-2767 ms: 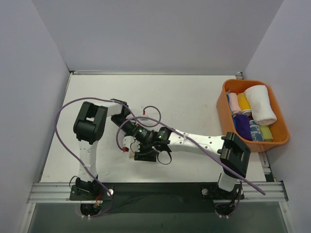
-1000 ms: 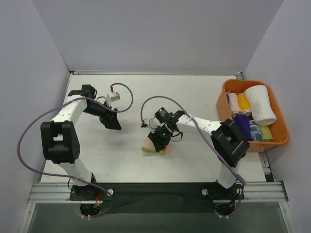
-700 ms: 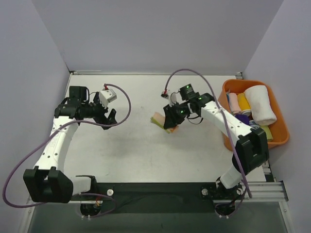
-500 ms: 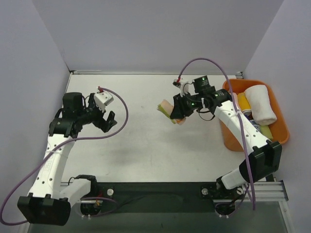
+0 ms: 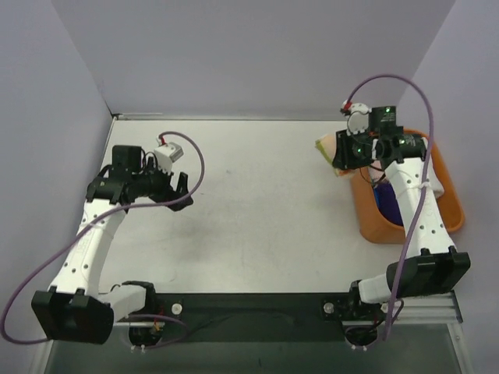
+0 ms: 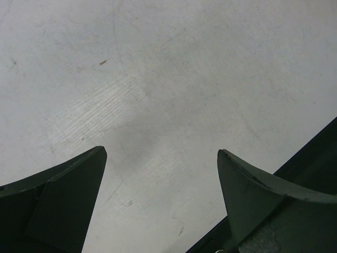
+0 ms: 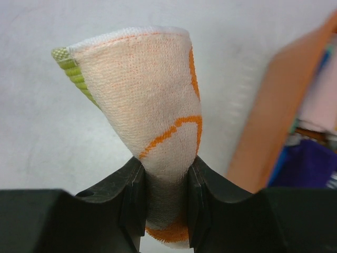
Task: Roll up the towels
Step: Place the rolled towel into the container
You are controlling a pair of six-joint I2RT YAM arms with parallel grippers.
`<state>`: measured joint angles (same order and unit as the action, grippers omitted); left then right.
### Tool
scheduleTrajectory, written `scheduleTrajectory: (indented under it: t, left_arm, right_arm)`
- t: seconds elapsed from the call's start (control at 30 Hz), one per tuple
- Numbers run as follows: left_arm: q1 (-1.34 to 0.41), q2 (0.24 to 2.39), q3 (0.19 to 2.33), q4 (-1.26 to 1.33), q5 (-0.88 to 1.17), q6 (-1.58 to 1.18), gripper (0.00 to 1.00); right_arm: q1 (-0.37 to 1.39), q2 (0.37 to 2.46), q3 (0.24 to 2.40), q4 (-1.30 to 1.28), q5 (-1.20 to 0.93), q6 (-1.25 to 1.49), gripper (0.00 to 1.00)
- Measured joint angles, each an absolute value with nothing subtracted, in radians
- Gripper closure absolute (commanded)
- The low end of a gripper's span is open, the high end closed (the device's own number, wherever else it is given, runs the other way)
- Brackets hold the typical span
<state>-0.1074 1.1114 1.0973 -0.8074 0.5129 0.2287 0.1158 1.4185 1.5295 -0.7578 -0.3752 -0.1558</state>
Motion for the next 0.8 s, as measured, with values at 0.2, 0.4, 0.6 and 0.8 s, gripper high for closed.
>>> scheduleTrajectory:
  t: [0.2,0.4,0.6,0.8]
  left_arm:
    - [-0.111,1.295,1.261,-0.91,0.535,0.217,0.03]
    - [-0.117,1.4,1.378,-0.992,0.535,0.221,0.03]
    - [-0.124,1.401,1.407,-1.039,0.516,0.242,0.03]
    - [-0.136,1.401,1.404,-1.06,0.492,0.258,0.03]
  right_arm:
    - [-0.096,1.46,1.678,-0.793,-0.247,-0.203,1.0]
    - [-0.247,1.571,1.75,-0.784,-0.16,-0.22,1.0]
    - [-0.297,1.715,1.788,-0.764,-0.113,-0.245,1.0]
    - [-0.329,1.73,1.732,-0.759,-0.088,-0.291,1.0]
